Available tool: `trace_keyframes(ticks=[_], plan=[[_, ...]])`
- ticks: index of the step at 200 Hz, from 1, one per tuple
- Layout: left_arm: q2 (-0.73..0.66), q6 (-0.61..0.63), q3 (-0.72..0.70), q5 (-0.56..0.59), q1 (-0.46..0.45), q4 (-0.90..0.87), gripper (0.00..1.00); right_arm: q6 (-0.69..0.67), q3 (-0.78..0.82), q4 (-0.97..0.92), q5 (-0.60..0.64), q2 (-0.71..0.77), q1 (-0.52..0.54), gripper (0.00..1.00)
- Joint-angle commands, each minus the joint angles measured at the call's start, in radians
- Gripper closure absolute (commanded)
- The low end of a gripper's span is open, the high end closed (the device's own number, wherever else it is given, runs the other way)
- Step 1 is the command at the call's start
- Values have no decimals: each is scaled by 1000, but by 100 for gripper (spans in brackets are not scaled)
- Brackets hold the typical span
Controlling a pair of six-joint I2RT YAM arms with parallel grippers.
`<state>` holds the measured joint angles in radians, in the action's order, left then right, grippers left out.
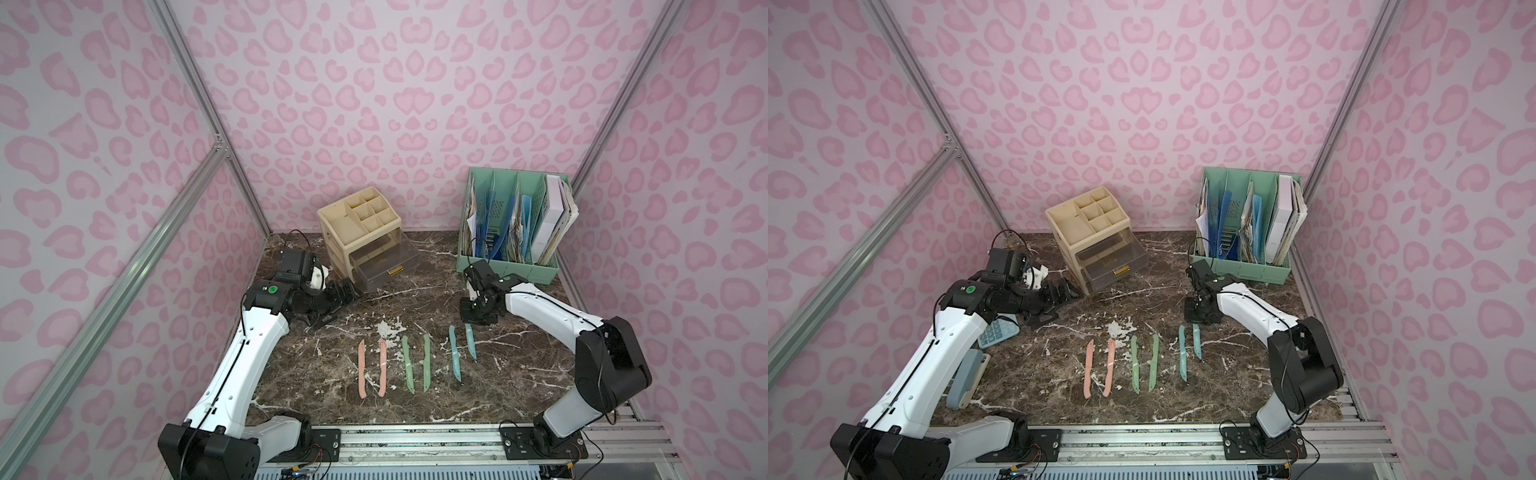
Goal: Place the fruit knives into the drawer by color
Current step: Pick up the fruit knife from the center of the board, then place the fruit knife in the storage box.
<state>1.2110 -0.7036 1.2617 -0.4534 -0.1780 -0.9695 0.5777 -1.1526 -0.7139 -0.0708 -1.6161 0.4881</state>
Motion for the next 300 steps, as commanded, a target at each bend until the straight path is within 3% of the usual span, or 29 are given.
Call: trace_keyframes(ticks=[1, 138, 300], plan=[[10, 14, 23, 2, 1, 4, 1, 28, -44, -45, -43, 13, 1, 100], [112, 29, 236, 5, 0, -19, 1, 182, -378, -29, -273, 48, 6, 100], [213, 31, 373, 3, 14, -1, 1, 684, -495, 506, -482, -150, 52, 100]])
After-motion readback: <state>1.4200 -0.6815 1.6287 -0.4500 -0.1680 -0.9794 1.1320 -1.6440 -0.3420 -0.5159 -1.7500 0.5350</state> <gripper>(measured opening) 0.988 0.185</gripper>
